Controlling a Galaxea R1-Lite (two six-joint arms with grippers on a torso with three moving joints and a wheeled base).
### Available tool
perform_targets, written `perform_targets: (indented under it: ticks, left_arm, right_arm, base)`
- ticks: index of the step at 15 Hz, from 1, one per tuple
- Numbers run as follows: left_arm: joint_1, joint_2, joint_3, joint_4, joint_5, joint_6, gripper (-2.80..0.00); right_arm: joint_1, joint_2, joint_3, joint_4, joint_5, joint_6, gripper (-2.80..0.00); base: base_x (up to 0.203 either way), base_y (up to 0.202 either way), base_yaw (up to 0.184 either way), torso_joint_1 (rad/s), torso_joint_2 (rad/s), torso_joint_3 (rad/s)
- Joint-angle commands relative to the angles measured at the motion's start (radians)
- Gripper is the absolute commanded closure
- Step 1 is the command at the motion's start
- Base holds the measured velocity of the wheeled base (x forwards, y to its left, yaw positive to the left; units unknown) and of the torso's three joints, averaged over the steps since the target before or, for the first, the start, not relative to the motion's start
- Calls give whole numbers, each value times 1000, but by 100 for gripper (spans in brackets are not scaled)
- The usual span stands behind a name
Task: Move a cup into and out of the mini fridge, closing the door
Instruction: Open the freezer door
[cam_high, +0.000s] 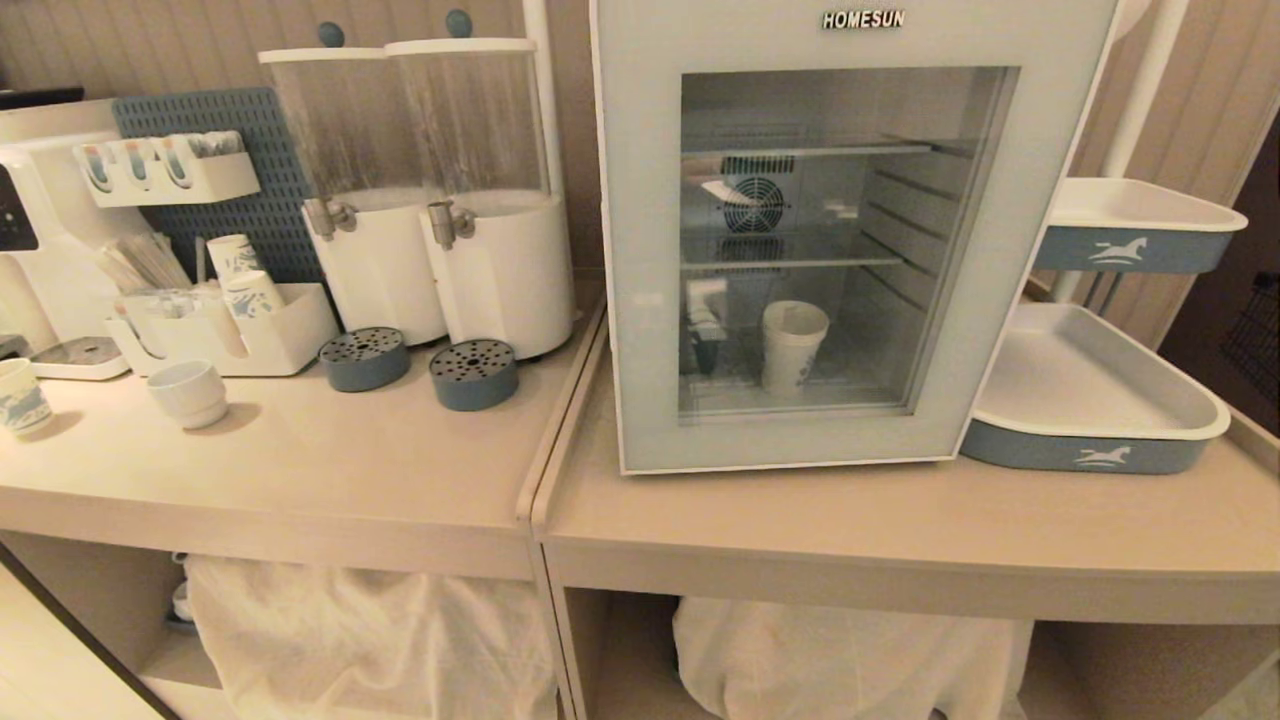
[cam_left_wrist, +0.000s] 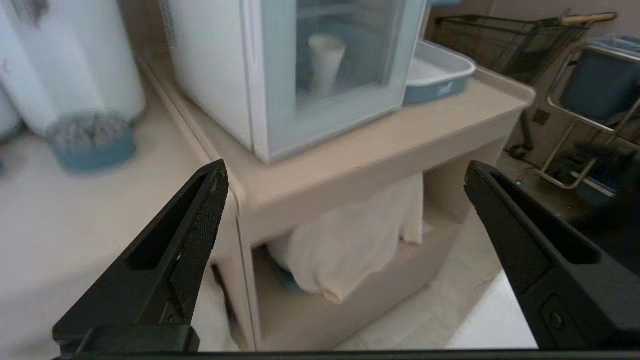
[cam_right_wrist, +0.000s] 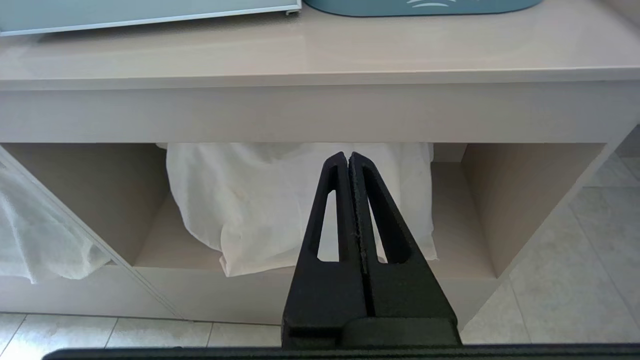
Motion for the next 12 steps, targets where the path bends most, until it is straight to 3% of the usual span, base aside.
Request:
perform_targets:
  ticks: [1,4,8,12]
  left_arm:
    - [-20,101,-38,-15,12,16,-280]
    - [-20,112,-36,-18,78,16,-280]
    - [-20,152,-42,-34,79,18,-280]
    - [10,389,-101,-136,59,37,-280]
  right_arm:
    - [0,2,0,2,0,0,0]
    - [0,2,0,2,0,0,0]
    - [1,2,0,2,0,1,0]
    - [1,2,0,2,0,0,0]
  base:
    - [0,0,0,0,0,0]
    - [0,0,0,0,0,0]
    - [0,0,0,0,0,0]
    - [0,0,0,0,0,0]
